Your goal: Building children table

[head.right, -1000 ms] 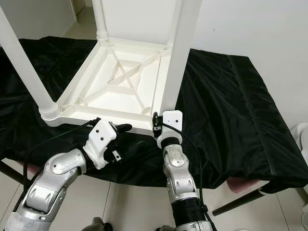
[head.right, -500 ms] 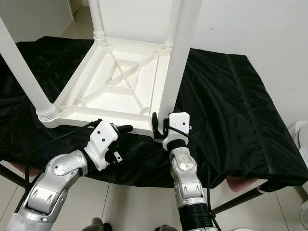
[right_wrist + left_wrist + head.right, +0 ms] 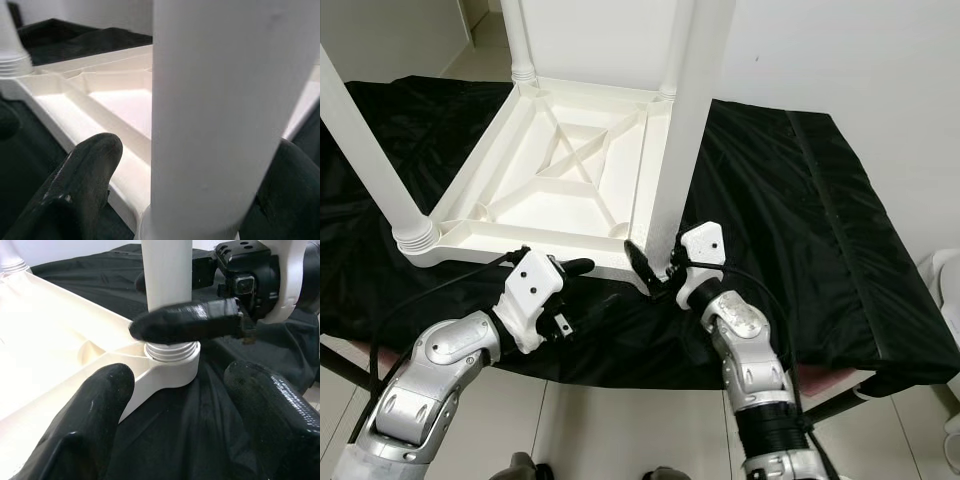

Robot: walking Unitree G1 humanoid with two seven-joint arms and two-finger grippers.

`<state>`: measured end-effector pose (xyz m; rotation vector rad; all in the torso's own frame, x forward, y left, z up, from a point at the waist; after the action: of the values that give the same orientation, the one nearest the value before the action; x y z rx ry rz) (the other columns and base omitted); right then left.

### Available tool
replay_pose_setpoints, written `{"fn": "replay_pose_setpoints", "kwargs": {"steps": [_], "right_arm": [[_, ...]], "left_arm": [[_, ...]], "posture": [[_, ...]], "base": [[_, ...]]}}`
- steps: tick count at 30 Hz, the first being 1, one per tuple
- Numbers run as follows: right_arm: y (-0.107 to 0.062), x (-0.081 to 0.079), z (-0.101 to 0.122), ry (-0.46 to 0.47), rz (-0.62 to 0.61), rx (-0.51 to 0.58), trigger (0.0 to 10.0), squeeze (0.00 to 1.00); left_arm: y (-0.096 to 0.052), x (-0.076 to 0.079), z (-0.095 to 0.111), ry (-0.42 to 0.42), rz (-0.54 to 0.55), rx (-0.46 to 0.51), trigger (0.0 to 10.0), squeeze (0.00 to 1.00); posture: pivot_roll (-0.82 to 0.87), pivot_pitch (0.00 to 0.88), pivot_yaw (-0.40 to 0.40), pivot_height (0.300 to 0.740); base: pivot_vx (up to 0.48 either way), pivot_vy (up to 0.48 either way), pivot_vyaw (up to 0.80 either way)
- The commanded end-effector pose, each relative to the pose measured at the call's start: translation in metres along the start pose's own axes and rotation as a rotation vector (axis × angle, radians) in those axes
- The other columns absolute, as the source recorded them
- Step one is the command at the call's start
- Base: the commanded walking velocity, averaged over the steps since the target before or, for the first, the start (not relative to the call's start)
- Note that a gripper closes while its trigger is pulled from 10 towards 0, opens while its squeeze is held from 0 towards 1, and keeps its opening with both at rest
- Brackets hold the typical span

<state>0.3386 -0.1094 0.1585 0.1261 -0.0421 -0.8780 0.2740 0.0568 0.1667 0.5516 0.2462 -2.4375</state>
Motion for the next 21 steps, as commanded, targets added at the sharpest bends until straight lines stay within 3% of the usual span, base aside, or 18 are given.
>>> {"fn": "replay_pose_setpoints", "kwargs": {"steps": [1, 13, 14, 18, 19, 20, 21], "right_arm": [[0.001, -0.002, -0.004, -0.012, 0.053, -0.030, 10.0, 0.00], [0.003, 0.008, -0.013, -0.047, 0.158, -0.128, 9.8, 0.00], [0.001, 0.009, -0.017, -0.045, 0.176, -0.149, 8.0, 0.00], [-0.001, 0.010, -0.023, -0.039, 0.203, -0.176, 6.9, 0.00], [-0.001, 0.010, -0.024, -0.034, 0.207, -0.175, 4.9, 0.00], [-0.001, 0.010, -0.024, -0.034, 0.207, -0.175, 4.9, 0.00], [-0.001, 0.009, -0.024, -0.024, 0.210, -0.174, 1.7, 0.00]], "left_arm": [[-0.001, -0.004, -0.001, 0.001, 0.061, -0.019, 10.0, 0.00], [-0.002, -0.006, 0.000, 0.013, 0.064, -0.022, 10.0, 0.00], [-0.003, -0.008, 0.000, 0.015, 0.070, -0.024, 10.0, 0.00], [-0.005, -0.010, -0.001, 0.017, 0.072, -0.030, 10.0, 0.00], [-0.005, -0.010, -0.001, 0.019, 0.071, -0.030, 10.0, 0.00], [-0.005, -0.010, -0.001, 0.019, 0.071, -0.030, 10.0, 0.00], [-0.005, -0.010, 0.000, 0.019, 0.070, -0.029, 10.0, 0.00]], "posture": [[-0.10, 0.105, 0.004, 0.740], [-0.09, 0.097, 0.005, 0.740], [-0.08, 0.100, 0.004, 0.740], [-0.08, 0.099, 0.008, 0.740], [-0.08, 0.100, 0.008, 0.740], [-0.08, 0.100, 0.008, 0.740], [-0.08, 0.103, 0.014, 0.740]], "base": [[0.000, 0.000, 0.00], [0.000, 0.000, 0.00], [0.000, 0.000, 0.00], [0.000, 0.000, 0.00], [0.000, 0.000, 0.00], [0.000, 0.000, 0.00], [0.000, 0.000, 0.00]]}}
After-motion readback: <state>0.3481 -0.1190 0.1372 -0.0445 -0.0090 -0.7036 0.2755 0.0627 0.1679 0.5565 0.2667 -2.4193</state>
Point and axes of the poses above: a point about 5 cm out from each wrist's last joint towards the gripper, its own y axis pointing out of the wrist towards the gripper, its own z axis along the axis of the wrist's last joint, x = y × z, the point moved 4 cm from there along y, pointing out of the wrist towards the gripper, and after that the axes turned 11 degrees about y, right-handed, at the moved point
